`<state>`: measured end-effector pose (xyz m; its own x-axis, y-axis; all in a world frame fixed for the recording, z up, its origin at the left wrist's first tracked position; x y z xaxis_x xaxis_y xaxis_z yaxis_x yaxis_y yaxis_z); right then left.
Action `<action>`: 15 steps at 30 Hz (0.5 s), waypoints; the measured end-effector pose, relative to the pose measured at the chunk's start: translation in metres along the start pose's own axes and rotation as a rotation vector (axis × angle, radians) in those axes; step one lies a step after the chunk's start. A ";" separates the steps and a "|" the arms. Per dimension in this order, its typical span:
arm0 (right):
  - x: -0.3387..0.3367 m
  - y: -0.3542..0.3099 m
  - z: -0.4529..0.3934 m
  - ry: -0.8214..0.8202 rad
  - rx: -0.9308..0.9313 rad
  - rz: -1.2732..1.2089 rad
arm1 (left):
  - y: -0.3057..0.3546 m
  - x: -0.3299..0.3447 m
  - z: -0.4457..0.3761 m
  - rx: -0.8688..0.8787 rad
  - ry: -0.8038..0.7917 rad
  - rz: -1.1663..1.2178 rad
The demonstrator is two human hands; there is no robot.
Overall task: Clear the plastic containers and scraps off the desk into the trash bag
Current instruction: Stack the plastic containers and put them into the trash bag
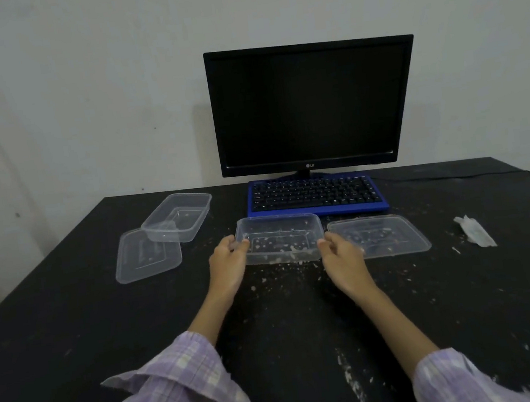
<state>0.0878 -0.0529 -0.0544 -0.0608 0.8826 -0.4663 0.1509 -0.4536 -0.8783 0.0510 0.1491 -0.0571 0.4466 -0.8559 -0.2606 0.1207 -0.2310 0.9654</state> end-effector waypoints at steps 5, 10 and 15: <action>-0.020 0.002 -0.004 0.037 -0.017 0.019 | 0.024 0.005 0.006 0.193 0.169 -0.105; -0.060 0.014 -0.018 0.085 0.000 0.098 | 0.056 0.034 0.014 0.353 0.306 -0.358; -0.102 0.028 -0.032 0.131 0.043 0.181 | 0.080 0.082 0.017 0.365 0.169 -0.254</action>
<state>0.1302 -0.1513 -0.0278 0.0929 0.7935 -0.6014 0.1052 -0.6085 -0.7866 0.0822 0.0525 -0.0015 0.5852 -0.6711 -0.4552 -0.0615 -0.5965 0.8003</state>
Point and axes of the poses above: each hand's wrist, its own z-axis away from the middle knuckle, its own x-axis out of the palm, y = z × x, the point moved 4 cm from there along -z, towards the middle knuckle, and after that the axes turned 2 degrees about -z, right-handed, at the moved point
